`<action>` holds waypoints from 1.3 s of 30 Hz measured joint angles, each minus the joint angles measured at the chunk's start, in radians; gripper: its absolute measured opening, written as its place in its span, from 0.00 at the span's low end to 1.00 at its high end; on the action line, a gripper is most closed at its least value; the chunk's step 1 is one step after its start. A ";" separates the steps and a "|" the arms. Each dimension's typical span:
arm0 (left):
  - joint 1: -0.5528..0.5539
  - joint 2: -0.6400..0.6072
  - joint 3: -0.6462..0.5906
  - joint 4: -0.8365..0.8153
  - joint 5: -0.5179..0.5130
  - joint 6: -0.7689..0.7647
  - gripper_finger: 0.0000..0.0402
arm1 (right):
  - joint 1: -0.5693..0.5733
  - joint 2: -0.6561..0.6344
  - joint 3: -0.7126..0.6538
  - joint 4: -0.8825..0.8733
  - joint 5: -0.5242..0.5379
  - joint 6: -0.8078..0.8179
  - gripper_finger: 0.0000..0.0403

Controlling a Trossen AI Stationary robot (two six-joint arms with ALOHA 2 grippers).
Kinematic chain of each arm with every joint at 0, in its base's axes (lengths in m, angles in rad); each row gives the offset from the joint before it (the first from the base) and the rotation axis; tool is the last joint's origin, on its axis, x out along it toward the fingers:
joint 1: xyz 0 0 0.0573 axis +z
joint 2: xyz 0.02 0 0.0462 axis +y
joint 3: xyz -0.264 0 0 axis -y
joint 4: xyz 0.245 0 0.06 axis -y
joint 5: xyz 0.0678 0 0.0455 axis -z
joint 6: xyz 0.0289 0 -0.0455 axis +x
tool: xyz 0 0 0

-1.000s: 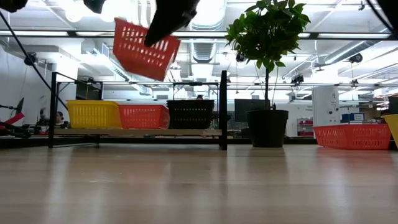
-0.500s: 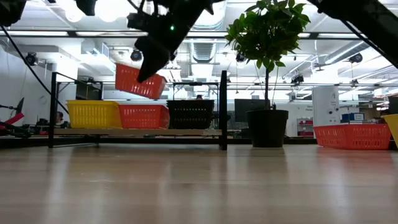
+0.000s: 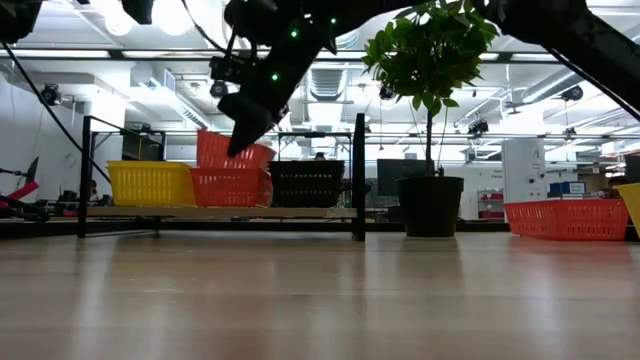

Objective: Stack baskets on shelf by color
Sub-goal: Stack the bottom orange basket on the orange basket on the shelf, then adjust the stacked yellow baskets on the shelf

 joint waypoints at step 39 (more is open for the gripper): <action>0.001 0.024 -0.011 -0.012 -0.015 -0.009 0.00 | 0.135 -0.121 0.018 -0.506 -0.002 0.220 0.29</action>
